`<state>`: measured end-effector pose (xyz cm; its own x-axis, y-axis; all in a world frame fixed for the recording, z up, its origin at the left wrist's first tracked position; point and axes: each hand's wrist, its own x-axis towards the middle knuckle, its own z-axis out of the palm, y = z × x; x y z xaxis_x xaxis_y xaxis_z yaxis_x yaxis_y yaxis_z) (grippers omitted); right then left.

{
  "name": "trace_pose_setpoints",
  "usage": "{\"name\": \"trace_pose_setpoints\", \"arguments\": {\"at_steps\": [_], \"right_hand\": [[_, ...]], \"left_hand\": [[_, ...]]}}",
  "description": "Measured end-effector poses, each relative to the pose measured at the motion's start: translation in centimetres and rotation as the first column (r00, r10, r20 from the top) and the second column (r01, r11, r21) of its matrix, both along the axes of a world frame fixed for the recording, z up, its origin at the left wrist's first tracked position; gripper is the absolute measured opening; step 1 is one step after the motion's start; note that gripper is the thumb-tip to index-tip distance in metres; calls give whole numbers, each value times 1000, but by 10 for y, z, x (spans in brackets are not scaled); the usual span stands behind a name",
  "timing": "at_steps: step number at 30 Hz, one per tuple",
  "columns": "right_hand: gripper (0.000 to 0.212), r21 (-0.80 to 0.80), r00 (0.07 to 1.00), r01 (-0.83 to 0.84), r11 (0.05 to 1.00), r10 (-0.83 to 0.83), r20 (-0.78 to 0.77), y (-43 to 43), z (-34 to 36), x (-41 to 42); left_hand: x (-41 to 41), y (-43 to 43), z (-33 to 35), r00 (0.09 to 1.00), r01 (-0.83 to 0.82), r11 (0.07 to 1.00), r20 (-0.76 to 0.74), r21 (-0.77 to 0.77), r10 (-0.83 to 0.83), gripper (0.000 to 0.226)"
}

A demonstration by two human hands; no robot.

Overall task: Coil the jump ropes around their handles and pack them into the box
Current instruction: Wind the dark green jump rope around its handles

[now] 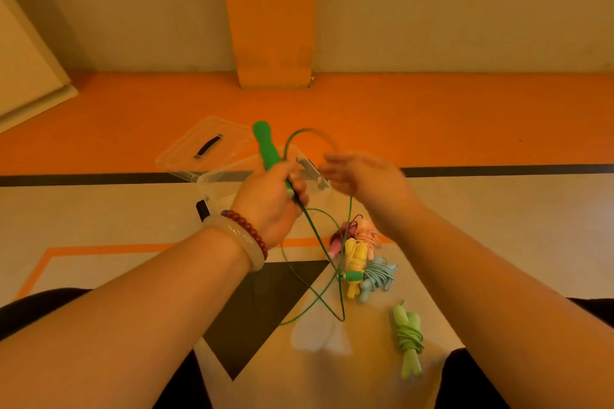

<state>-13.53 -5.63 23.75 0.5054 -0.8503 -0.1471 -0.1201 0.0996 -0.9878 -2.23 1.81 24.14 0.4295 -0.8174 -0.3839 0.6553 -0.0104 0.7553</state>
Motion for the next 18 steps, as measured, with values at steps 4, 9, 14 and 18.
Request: {"name": "trace_pose_setpoints", "arguments": {"at_steps": [4, 9, 14, 18], "right_hand": [[41, 59, 697, -540, 839, 486, -528, 17, -47, -1], [20, 93, 410, -708, 700, 514, -753, 21, -60, -1], [16, 6, 833, -426, 905, 395, -387, 21, -33, 7], [21, -156, 968, -210, 965, 183, -174, 15, -3, 8]], "left_hand": [[20, -2, 6, 983, -51, 999, -177, 17, 53, 24], [26, 0, 12, 981, -84, 996, -174, 1, 83, 22], [35, 0, 10, 999, -37, 998, -24, 57, 38, 10], [21, 2, 2, 977, 155, 978, 127, 138, -173, 14]]}}
